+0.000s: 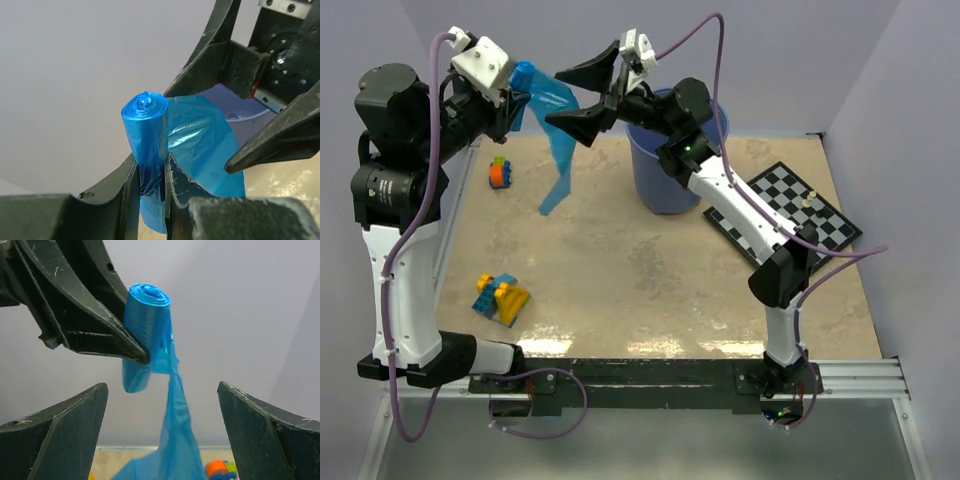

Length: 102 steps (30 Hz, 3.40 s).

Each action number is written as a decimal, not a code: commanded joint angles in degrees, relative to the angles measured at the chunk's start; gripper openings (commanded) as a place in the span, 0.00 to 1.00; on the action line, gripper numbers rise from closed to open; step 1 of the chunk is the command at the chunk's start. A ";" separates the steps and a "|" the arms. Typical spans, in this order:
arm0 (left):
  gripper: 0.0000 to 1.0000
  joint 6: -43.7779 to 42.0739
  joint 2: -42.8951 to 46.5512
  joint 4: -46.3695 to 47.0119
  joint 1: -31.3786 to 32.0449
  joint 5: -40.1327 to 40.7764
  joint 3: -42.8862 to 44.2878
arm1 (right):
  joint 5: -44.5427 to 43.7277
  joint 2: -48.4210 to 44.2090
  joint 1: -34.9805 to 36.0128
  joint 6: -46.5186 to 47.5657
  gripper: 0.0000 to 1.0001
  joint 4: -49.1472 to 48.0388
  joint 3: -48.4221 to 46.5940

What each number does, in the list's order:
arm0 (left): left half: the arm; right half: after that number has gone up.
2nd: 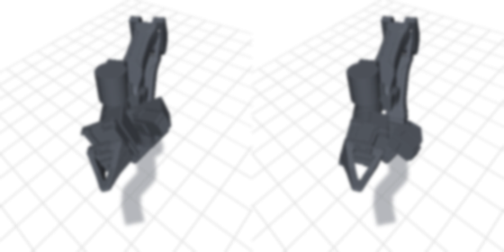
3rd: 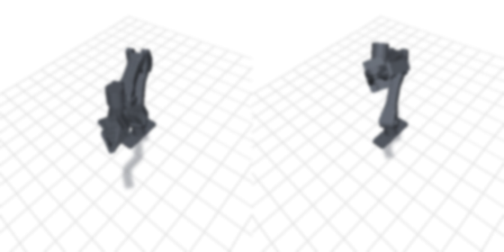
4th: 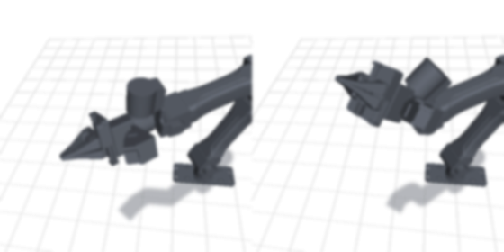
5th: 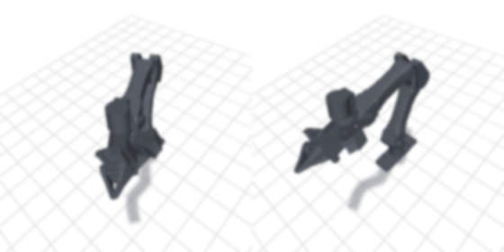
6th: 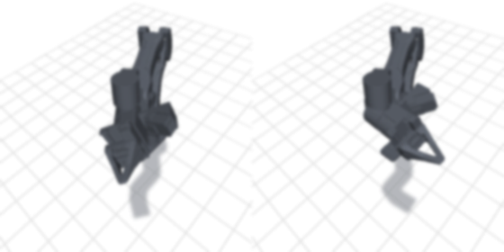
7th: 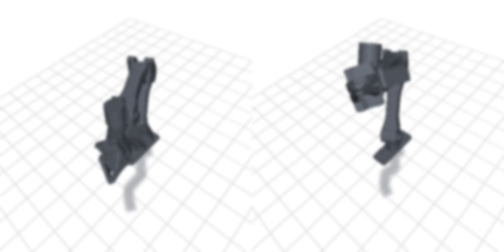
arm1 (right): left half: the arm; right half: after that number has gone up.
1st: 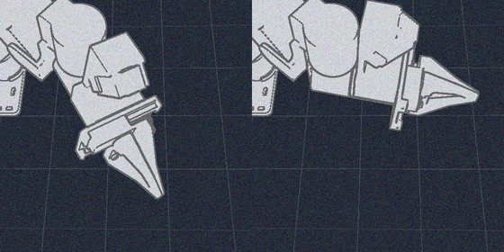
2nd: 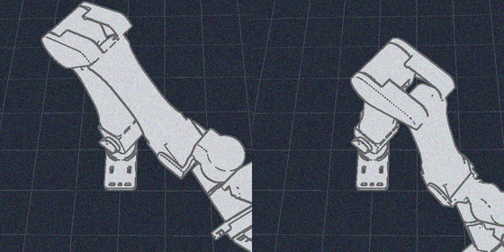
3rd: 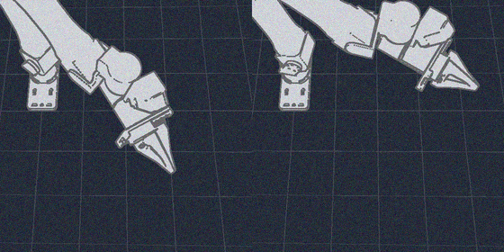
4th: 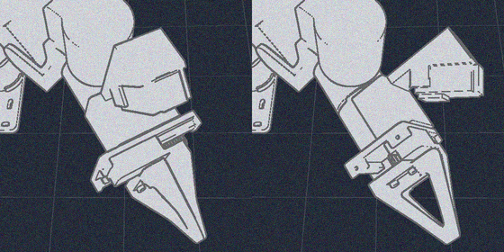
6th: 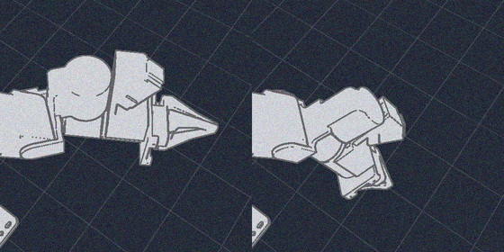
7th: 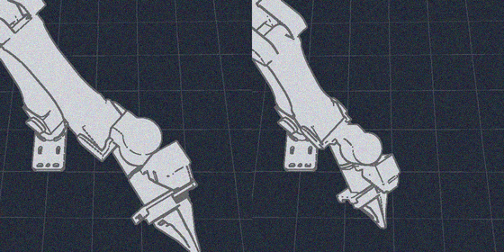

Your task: Put the trash bags into the trash bin

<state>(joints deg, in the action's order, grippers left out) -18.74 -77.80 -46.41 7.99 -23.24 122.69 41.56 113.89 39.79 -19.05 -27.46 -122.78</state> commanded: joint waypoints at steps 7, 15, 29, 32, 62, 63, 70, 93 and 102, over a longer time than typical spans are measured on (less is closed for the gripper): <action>0.00 2.22 -2.36 -10.71 -0.34 -7.25 10.90 | 5.02 6.69 1.61 -14.25 0.74 -19.63 -3.69; 0.00 1.08 -1.83 -14.23 -0.34 -9.19 10.72 | 7.66 9.34 1.61 -28.49 0.60 -39.32 -2.11; 0.00 1.60 -2.35 -14.32 -0.34 -11.12 11.07 | 5.37 10.39 1.69 -27.01 0.40 -36.08 -2.81; 0.00 1.60 -2.27 -14.58 -0.43 -11.73 11.08 | 4.32 10.65 1.78 -26.57 0.40 -35.47 -3.25; 0.00 1.69 -2.71 -13.88 -0.43 -12.53 10.46 | 6.78 12.76 3.80 -29.55 0.16 -42.14 -5.27; 0.00 1.69 -2.71 -13.88 -0.43 -12.61 10.55 | 6.87 12.94 3.80 -29.82 0.11 -42.49 -5.36; 0.00 2.75 -3.50 -10.99 -0.43 -9.64 11.86 | 9.77 10.31 2.84 -40.96 0.00 -53.38 -0.10; 0.00 6.00 -14.83 -0.17 -0.34 -1.46 9.40 | -9.91 9.86 -1.56 -77.36 0.00 -76.51 -21.09; 0.00 9.25 -25.45 5.90 -0.34 4.34 13.94 | -11.33 10.13 -2.00 -77.55 0.00 -76.60 -23.29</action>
<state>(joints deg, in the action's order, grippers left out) -9.56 -92.68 -37.50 10.15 -34.35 133.99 33.93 130.89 36.77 -93.12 -62.17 -138.37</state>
